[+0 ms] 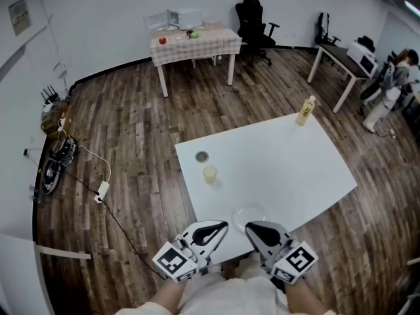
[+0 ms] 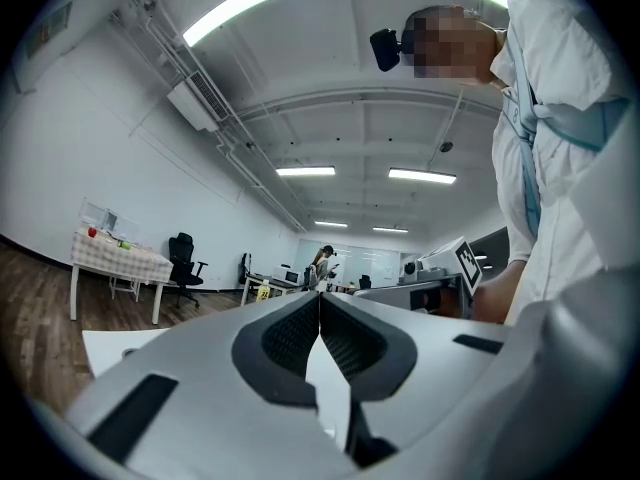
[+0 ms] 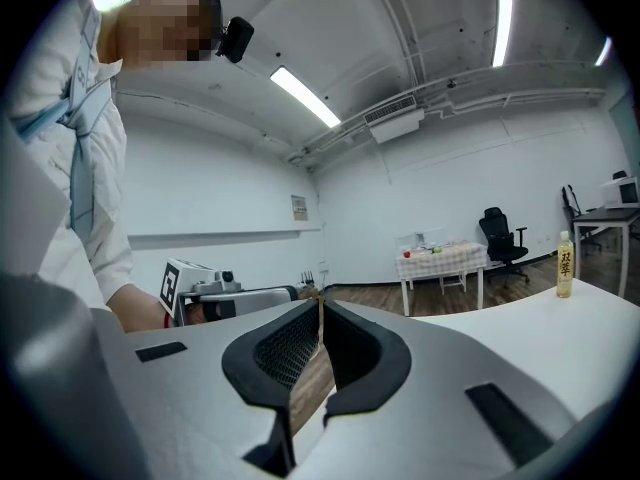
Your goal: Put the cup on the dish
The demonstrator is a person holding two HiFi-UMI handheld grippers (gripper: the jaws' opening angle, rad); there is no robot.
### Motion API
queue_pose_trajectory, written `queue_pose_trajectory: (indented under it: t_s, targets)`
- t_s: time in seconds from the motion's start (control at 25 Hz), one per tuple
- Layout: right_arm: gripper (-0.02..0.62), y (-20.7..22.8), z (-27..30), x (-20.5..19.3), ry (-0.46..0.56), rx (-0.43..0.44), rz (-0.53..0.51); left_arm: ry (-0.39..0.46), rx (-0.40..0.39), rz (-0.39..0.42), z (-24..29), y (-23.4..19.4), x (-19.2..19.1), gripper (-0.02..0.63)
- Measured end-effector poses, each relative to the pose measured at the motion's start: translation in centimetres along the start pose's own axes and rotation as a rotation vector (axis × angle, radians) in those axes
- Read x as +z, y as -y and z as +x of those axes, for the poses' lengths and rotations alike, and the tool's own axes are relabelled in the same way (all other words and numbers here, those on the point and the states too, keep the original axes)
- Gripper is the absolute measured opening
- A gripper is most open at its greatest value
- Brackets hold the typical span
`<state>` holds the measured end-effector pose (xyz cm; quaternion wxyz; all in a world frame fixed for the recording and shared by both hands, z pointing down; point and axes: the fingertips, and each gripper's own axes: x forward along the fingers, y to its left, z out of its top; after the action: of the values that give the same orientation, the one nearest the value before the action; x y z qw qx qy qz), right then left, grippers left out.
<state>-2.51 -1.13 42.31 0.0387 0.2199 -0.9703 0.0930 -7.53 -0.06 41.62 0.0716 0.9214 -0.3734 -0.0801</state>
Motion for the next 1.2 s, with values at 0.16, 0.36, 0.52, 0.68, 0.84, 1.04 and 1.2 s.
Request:
queue_pose_trajectory:
  t_s: [0.16,0.36,0.52,0.68,0.84,1.04,1.2]
  targets:
    - [0.034,1.3,0.4,0.1,-0.025,-0.003,0.016,-0.011,0.014,-0.027,0.8,-1.4,-0.4,0.0]
    - [0.034,3.5,1.1,0.4,-0.047,0.001,0.021,-0.004,0.03,-0.033,2.5,-2.8,-0.6,0.002]
    - [0.034,4.5,1.3,0.1,-0.062,0.002,0.022,-0.016,0.057,-0.033,3.1,-4.5,-1.4,0.002]
    - [0.034,5.4,1.6,0.1,-0.079,-0.004,0.023,-0.009,0.075,-0.012,3.9,-6.4,-1.1,0.002]
    - [0.034,5.9,1.7,-0.2,-0.095,0.003,0.017,-0.016,0.1,0.007,4.5,-8.2,-1.6,0.025]
    - [0.034,6.2,2.1,-0.2,-0.109,0.011,0.006,-0.038,0.134,0.022,4.8,-10.2,-2.2,0.077]
    - [0.034,6.6,2.0,-0.3,-0.124,0.016,0.006,-0.033,0.172,0.026,5.1,-11.8,-2.7,0.12]
